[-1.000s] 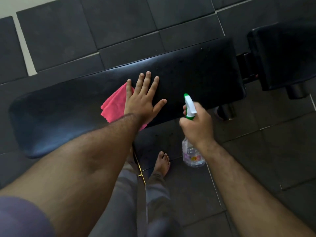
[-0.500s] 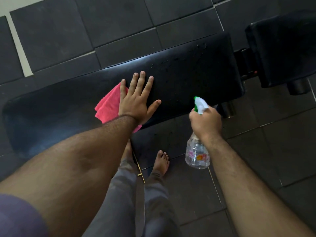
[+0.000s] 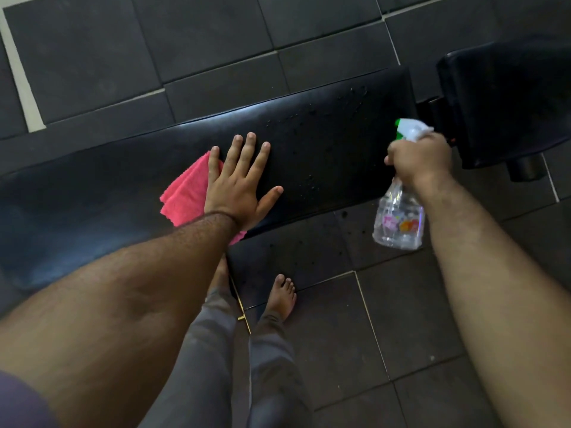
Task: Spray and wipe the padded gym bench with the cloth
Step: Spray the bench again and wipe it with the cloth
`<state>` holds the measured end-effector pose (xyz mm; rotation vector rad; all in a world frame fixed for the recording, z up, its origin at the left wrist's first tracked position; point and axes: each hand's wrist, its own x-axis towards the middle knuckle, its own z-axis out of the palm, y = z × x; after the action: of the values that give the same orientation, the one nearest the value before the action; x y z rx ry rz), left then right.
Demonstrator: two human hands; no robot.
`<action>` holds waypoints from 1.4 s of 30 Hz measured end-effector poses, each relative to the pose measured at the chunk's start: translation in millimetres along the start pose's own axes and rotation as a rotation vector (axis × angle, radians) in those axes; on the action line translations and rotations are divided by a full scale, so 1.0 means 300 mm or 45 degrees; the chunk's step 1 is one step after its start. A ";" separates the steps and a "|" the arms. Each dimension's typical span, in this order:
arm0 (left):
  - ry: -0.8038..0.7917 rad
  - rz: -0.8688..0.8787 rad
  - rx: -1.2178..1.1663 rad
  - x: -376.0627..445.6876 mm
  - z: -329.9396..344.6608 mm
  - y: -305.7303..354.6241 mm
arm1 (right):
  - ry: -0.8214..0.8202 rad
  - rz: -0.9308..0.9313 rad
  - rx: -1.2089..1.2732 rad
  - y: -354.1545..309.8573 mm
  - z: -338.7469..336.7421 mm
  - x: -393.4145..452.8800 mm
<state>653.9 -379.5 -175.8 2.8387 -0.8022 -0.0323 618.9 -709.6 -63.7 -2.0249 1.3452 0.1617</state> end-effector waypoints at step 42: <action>-0.013 -0.066 -0.747 -0.011 -0.114 0.008 | -0.339 0.041 0.841 -0.278 0.190 -0.253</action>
<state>652.2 -373.7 -142.0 2.3022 -0.5958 -0.2467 670.2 -598.3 -32.5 -1.3746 1.0776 -0.0047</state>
